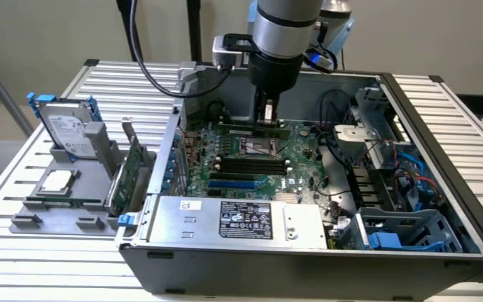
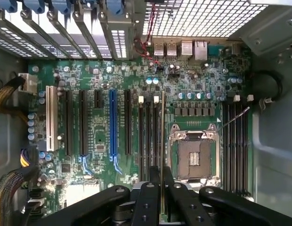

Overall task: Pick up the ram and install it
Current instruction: 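Insert the ram into the slot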

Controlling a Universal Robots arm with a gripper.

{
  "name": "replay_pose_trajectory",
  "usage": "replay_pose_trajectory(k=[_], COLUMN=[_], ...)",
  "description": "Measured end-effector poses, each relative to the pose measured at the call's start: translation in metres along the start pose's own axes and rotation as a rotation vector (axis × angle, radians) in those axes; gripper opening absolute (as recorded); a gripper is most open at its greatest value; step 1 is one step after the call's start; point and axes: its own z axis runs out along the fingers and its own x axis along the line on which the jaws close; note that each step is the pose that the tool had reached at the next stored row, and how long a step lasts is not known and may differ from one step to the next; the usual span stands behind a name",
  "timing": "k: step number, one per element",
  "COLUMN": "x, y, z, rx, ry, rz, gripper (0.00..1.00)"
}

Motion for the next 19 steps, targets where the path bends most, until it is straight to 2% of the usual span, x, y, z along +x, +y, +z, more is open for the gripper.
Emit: replay_pose_trajectory(k=[7, 15, 19], x=[0.001, 0.002, 0.003], y=[-0.0007, -0.0014, -0.0017], z=[0.012, 0.0241, 0.0294], rx=[0.0061, 0.0113, 0.0131], ry=[0.0052, 0.0191, 0.0301], rz=[0.004, 0.005, 0.005], gripper=[0.0, 0.0, 0.0])
